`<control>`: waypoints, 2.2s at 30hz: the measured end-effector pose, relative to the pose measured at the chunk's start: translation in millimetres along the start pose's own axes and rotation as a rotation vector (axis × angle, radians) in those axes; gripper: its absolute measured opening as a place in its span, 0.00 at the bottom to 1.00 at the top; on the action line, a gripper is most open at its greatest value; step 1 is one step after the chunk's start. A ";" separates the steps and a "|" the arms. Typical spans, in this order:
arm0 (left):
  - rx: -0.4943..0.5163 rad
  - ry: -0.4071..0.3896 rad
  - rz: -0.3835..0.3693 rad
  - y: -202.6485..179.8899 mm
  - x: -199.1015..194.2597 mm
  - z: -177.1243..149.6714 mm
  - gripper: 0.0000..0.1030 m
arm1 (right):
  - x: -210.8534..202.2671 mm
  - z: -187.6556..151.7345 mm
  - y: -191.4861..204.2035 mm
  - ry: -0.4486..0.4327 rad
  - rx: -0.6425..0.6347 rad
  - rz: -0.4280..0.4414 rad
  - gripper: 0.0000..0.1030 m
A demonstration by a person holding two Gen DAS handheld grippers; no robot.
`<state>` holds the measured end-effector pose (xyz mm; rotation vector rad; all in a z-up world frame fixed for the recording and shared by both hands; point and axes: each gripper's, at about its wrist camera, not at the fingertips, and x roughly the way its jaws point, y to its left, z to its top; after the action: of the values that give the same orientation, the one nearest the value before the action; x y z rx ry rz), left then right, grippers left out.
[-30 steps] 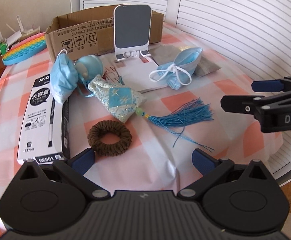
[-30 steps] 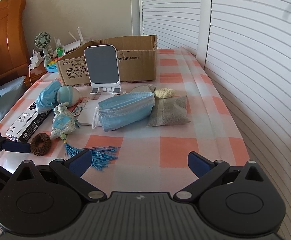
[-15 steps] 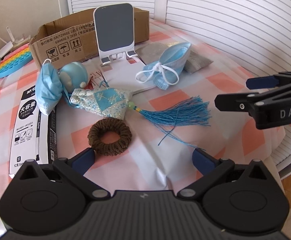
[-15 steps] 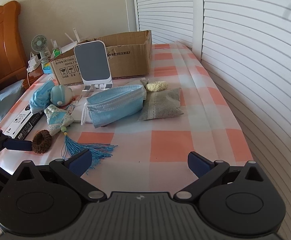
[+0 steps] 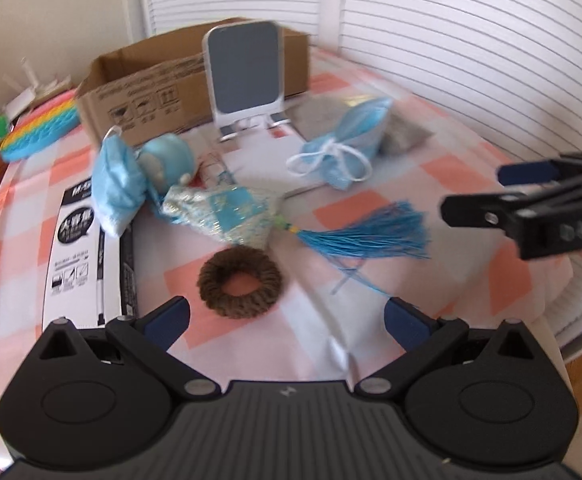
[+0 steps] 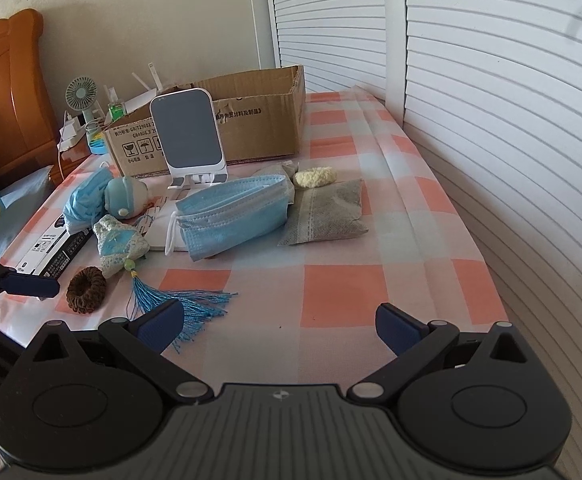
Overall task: Organize soft objects
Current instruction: 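Reach the left tool to the brown knitted scrunchie and close on it, then grasp the blue face mask with the right tool while the left tool holds the scrunchie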
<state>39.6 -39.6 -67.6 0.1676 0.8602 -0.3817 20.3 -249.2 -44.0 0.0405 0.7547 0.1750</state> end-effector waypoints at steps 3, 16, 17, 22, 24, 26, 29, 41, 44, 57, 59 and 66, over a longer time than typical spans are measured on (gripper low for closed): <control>-0.014 -0.006 -0.001 1.8 5.5 -0.1 0.99 | -0.1 -0.8 3.0 0.005 -0.017 -0.002 1.00; -0.075 -0.078 -0.004 17.6 3.1 4.7 0.71 | 2.7 0.7 5.8 0.008 -0.042 -0.002 1.00; -0.078 -0.074 -0.005 19.5 4.1 4.9 0.70 | 3.4 0.7 6.7 0.009 -0.046 -0.002 1.00; -0.076 -0.077 0.000 22.1 6.3 3.2 0.59 | 5.7 1.4 10.6 0.012 -0.059 -0.001 1.00; -0.080 -0.087 -0.010 22.9 5.7 3.9 0.48 | 6.2 2.0 12.0 0.014 -0.066 -0.001 1.00; -0.078 -0.086 -0.025 22.9 5.2 5.2 0.41 | 6.1 2.5 13.6 0.013 -0.074 -0.003 1.00; -0.063 -0.087 -0.028 20.8 4.2 4.9 0.39 | 6.5 3.6 14.6 0.013 -0.080 -0.006 1.00; -0.038 -0.090 -0.060 26.6 -12.4 2.0 0.37 | 15.5 13.9 24.8 0.028 -0.120 0.001 1.00; -0.036 -0.091 -0.072 30.1 -16.4 2.0 0.37 | 19.5 19.1 31.7 0.023 -0.153 0.006 1.00; -0.024 -0.104 -0.132 33.8 -16.8 9.4 0.37 | 51.7 49.1 36.4 -0.034 -0.286 0.073 1.00; -0.023 -0.100 -0.137 34.4 -15.5 10.7 0.37 | 57.2 52.0 34.9 -0.033 -0.295 0.081 1.00; -0.028 -0.087 -0.147 37.0 -11.4 14.6 0.37 | 76.6 58.3 30.7 -0.026 -0.300 0.121 1.00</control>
<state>57.6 -6.9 -49.8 0.0614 0.7942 -0.5106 110.5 -204.3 -50.4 -0.1964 0.6937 0.4005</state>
